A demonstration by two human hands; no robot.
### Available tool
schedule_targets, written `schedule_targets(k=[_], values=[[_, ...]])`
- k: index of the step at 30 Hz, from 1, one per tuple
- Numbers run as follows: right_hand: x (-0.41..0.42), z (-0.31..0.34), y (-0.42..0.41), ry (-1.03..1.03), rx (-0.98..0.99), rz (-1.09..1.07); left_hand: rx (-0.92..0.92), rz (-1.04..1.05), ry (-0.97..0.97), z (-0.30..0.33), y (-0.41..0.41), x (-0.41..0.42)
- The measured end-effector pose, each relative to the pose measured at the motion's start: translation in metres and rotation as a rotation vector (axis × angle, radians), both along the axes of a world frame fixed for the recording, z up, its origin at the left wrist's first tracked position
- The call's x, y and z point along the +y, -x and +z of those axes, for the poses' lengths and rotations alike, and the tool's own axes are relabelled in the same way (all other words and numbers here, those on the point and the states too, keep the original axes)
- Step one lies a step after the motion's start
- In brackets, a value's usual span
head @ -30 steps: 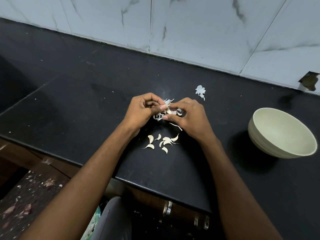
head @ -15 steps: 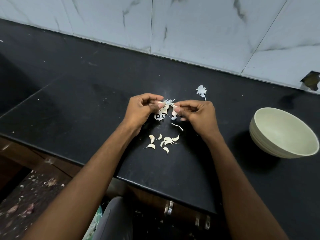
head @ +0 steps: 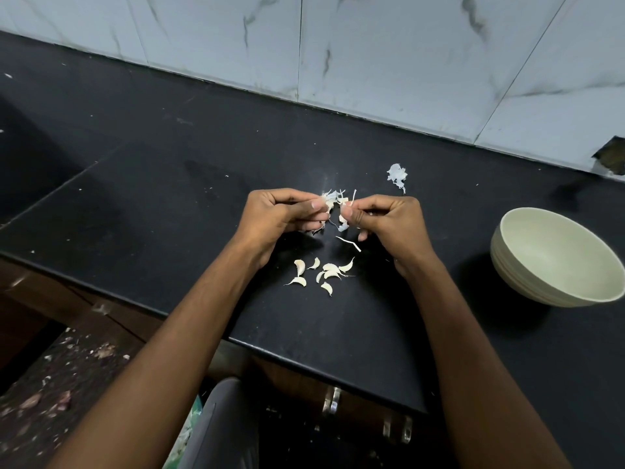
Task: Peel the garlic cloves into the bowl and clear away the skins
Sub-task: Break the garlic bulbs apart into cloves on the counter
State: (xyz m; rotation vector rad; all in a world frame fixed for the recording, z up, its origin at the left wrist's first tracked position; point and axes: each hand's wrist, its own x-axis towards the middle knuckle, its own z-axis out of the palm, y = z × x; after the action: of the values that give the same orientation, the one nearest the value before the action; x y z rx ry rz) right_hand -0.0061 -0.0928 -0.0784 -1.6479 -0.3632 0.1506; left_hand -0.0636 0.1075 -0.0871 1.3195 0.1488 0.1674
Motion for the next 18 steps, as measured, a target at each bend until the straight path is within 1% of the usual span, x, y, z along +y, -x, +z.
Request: schedule_targets(k=[3, 9, 11, 12, 18], values=[[0.000, -0.001, 0.004, -0.008, 0.002, 0.055, -0.007, -0.035, -0.033, 0.001, 0.004, 0.002], [-0.006, -0.001, 0.017, 0.175, -0.057, 0.249, -0.101, -0.187, -0.297, -0.004, 0.023, 0.013], [-0.008, 0.000, 0.019, 0.236, -0.099, 0.254, -0.108, -0.214, -0.362, -0.006, 0.025, 0.016], [-0.008, 0.002, 0.020, 0.250, -0.108, 0.247, -0.100, -0.212, -0.364, -0.005, 0.025, 0.016], [-0.011, 0.007, 0.024, 0.236, -0.053, 0.214, -0.103, -0.176, -0.389, -0.004, 0.027, 0.014]])
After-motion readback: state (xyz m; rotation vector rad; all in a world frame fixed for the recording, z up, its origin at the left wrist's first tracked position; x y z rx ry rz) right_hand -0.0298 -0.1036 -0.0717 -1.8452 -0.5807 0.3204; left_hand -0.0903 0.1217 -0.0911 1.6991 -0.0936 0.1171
